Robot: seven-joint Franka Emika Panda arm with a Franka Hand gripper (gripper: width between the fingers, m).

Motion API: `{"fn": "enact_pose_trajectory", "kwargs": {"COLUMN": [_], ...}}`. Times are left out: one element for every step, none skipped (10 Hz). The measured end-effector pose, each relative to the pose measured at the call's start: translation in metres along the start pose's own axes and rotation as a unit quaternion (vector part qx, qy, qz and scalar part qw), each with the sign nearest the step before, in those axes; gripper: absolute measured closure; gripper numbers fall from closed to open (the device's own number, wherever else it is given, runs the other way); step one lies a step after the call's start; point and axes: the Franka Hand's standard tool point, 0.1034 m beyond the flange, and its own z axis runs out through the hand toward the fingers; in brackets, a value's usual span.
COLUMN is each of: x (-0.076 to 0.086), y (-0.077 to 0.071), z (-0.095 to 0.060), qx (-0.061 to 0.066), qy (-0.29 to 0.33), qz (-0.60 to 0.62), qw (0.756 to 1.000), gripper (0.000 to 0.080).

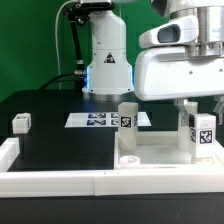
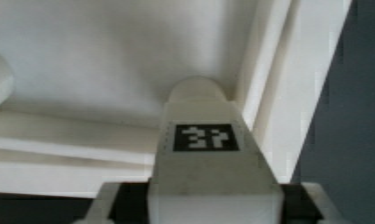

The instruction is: Assemble square table

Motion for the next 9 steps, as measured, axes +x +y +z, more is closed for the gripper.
{"fn": "enact_pose_trajectory", "kwargs": {"x": [0.0,0.0,0.0,-0.0002,-0.0011,-0.0015,-0.0014,-0.0014,-0.0017], "y": [0.0,-0.0001,-0.0005,-0.0009,-0.0034,-0.0048,-0.0053,-0.0063,-0.0069], "z": [0.0,0.0,0.0,0.0001,0.0005,0.0007,0.0009,0.0009,0.0009], "qx": [0.0,0.0,0.001,0.001,0.001,0.005,0.007,0.008,0.007], "qy": [0.0,0.0,0.0,0.0,-0.001,0.0,0.002,0.002,0.002], "qz": [0.011,0.042,0.086,0.121,0.165,0.225,0.269,0.316,0.372], "qw": [1.0,0.999,0.996,0.993,0.986,0.974,0.963,0.949,0.928], "gripper": [0.0508,0.0508,0.0508,0.0508,0.0508,0.0507,0.0507,0.0507,0.0507]}}
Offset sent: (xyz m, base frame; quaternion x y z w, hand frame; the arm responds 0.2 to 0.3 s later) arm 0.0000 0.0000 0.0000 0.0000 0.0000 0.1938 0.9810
